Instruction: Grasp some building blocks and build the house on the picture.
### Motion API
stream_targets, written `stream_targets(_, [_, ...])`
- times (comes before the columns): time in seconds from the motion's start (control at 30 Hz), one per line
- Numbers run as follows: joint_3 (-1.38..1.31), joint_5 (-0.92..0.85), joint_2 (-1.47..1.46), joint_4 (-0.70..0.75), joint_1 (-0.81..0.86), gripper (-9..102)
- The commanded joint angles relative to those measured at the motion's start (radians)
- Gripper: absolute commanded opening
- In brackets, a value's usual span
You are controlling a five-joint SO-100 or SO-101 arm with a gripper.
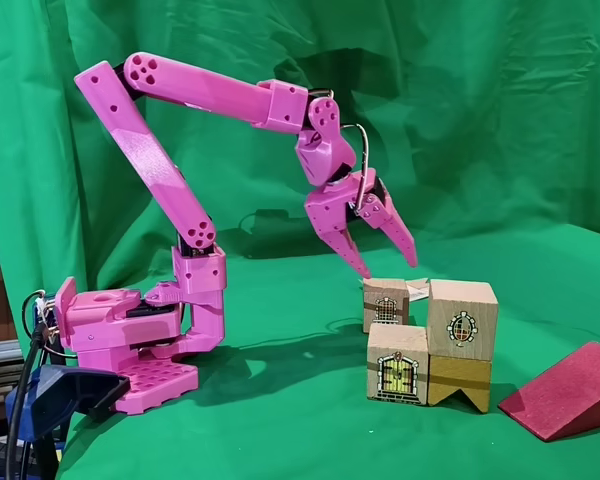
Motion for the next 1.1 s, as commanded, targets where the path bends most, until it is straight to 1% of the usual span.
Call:
stream_targets(0.0, [-0.023,-0.012,0.025,0.006,-0.008,25])
stream_targets(0.2, [-0.021,-0.080,0.017,0.006,-0.008,33])
stream_targets(0.4, [-0.021,-0.087,0.009,0.006,-0.012,41])
stream_targets(0.67, [-0.028,-0.069,-0.049,-0.009,-0.091,41])
stream_targets(0.8, [-0.026,-0.066,-0.057,-0.011,-0.094,41])
stream_targets(1.07, [-0.044,0.006,-0.143,-0.015,-0.094,41])
